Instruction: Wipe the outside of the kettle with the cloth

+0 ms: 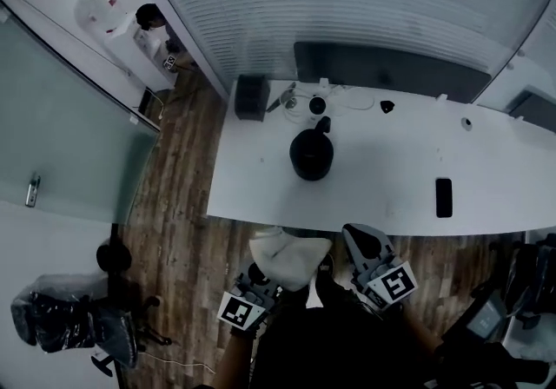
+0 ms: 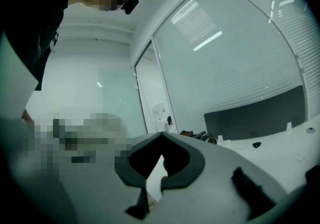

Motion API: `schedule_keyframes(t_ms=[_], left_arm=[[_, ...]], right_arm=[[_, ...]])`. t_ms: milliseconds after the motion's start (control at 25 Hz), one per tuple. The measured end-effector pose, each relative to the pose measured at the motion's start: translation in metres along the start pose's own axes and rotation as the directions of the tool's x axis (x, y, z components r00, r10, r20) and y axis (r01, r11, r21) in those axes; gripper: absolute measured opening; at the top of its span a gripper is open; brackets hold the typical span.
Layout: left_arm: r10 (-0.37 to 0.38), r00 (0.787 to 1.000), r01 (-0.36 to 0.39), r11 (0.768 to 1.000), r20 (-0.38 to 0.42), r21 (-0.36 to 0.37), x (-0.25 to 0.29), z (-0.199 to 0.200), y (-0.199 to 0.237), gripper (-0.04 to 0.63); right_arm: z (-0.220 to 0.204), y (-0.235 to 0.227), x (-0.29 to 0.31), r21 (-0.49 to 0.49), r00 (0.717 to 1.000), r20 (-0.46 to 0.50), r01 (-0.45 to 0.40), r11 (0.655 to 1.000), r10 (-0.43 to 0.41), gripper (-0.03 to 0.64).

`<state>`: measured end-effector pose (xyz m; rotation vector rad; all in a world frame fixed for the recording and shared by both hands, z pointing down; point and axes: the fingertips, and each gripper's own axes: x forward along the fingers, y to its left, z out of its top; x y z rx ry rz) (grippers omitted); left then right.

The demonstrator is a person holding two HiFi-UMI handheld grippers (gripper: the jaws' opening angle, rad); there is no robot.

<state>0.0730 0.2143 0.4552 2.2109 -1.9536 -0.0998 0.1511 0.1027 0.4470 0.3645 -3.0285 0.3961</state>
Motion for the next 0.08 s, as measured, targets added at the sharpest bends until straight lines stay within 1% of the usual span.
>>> schedule_keyframes(t_ms=[80], left_arm=[[0.013,1.0,-0.013,1.0,0.0,-0.002,-0.0127,0.0005,-0.0063,0.077]], right_arm=[[-0.0014,0.0124,-0.0069,-0.003,1.0,0.003,-0.019,1.0,0.019,-0.002]])
